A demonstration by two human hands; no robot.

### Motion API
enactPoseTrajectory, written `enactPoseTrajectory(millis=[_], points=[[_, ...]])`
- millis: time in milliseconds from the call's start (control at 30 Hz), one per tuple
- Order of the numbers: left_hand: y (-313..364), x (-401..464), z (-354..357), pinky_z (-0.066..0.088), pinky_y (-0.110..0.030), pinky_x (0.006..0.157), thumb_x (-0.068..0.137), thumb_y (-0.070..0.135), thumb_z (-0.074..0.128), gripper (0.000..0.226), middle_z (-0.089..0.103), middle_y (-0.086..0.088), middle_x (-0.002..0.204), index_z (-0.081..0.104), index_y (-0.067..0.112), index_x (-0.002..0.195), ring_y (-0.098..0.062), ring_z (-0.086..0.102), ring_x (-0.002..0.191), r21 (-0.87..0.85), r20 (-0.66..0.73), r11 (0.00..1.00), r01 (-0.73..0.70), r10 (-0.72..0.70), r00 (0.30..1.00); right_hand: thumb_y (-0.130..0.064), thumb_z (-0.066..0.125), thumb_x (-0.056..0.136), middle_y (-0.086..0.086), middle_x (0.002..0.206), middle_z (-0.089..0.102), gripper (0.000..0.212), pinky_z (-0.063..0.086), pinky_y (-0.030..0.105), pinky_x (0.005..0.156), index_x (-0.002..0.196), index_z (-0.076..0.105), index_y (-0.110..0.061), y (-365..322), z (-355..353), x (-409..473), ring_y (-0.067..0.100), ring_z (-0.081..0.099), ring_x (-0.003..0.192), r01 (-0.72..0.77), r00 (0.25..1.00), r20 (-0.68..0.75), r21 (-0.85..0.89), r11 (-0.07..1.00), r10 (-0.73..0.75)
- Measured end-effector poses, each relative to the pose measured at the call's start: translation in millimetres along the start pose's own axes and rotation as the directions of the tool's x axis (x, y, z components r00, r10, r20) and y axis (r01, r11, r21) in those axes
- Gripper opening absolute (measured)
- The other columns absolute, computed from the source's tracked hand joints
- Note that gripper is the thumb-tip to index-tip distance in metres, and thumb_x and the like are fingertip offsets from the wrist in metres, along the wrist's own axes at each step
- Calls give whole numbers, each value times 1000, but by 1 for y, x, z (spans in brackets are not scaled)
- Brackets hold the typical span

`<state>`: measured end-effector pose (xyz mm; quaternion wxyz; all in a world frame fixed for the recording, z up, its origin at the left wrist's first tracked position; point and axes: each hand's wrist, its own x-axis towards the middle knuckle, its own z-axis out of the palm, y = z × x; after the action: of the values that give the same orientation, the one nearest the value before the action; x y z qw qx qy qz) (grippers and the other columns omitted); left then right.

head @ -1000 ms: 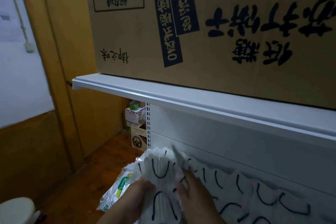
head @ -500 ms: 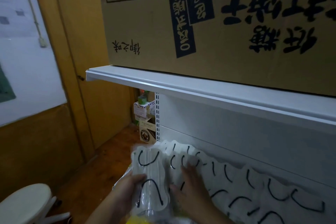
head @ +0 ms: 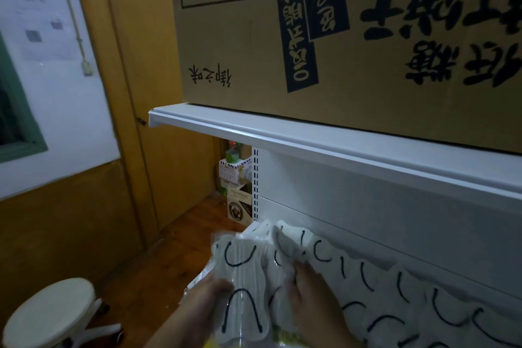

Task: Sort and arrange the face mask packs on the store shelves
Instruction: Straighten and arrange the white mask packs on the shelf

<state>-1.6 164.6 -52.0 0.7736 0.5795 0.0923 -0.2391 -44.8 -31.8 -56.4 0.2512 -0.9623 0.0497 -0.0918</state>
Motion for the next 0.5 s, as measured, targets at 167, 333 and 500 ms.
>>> enactPoseTrajectory(millis=[167,333,500], points=[[1,1,17,50,-47,91,98,41,42,48,64,-24,120,63,5,122,-39,64,108,-140,103,982,124,-110,989,-49,35,98,-5,161,-1,68,3,30,119,153,10,-20,-46,6,-2,12,-5,148,220,939,279,-39,975,-201],[0,5,8,57,-37,58,87,-2,50,34,70,-28,98,60,4,119,-40,71,78,-33,36,999,8,-6,999,-62,49,88,-8,161,-8,90,7,29,117,154,3,-23,-48,17,-2,8,-5,147,166,903,391,66,984,-178],[10,6,-12,56,-40,56,87,-2,51,30,71,-28,91,60,17,109,-39,71,68,-17,-81,1000,-18,17,997,-59,42,92,-9,161,-1,76,7,25,117,153,10,-27,-15,11,2,8,1,147,-4,977,213,102,995,-18]])
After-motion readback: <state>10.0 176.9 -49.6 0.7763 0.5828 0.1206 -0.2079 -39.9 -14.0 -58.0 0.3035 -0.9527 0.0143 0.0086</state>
